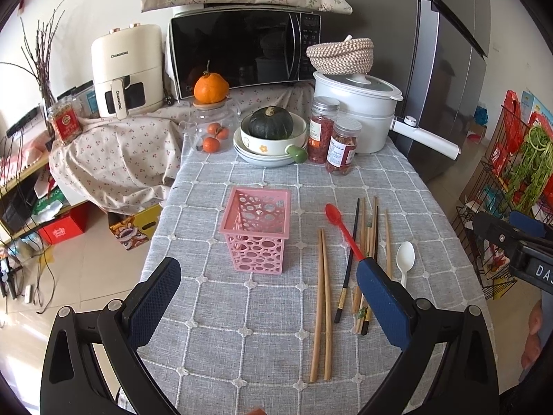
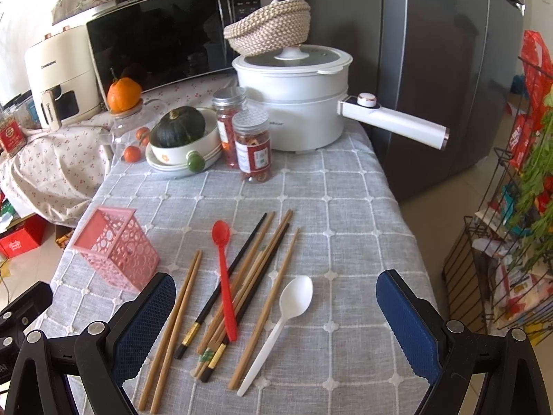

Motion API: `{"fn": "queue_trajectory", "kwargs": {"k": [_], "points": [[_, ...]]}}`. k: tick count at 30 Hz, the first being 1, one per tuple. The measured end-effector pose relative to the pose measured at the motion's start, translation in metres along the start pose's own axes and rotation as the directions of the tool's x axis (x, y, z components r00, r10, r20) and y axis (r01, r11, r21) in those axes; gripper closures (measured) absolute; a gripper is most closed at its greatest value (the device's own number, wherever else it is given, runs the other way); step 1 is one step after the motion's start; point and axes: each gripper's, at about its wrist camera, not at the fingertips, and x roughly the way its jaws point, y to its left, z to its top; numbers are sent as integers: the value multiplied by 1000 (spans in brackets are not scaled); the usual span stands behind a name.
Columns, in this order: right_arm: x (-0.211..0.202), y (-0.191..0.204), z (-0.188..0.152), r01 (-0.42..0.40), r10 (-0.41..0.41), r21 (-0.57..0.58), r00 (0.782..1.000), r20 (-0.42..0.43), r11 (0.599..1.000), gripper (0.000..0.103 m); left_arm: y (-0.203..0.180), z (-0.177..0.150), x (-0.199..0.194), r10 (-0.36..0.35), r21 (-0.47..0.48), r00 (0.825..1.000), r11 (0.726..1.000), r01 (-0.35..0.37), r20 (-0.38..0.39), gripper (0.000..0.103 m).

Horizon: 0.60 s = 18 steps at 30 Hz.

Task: Organize utensils
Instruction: 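Grasp the red spoon with the left gripper while the right gripper grasps the white spoon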

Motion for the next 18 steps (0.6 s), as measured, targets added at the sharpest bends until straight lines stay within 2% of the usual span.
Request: {"fn": "queue_trajectory", "kwargs": {"k": [4, 6, 9, 13, 18], "points": [[18, -14, 9, -16, 17, 3, 997, -76, 1000, 6, -12, 14, 12, -67, 34, 996, 997, 69, -61, 1], [31, -23, 12, -32, 33, 13, 991, -127, 999, 6, -22, 22, 22, -132, 39, 985, 990, 137, -111, 2], [47, -39, 12, -23, 30, 40, 982, -185, 999, 6, -43, 32, 41, -196, 52, 963, 977, 209, -185, 11], [69, -62, 10, -8, 33, 91, 962, -272, 996, 6, -76, 49, 74, -215, 78, 944, 968, 241, -251, 26], [95, -89, 1, 12, 46, 159, 933, -356, 987, 9, -105, 66, 139, -157, 80, 918, 977, 198, -364, 33]]}}
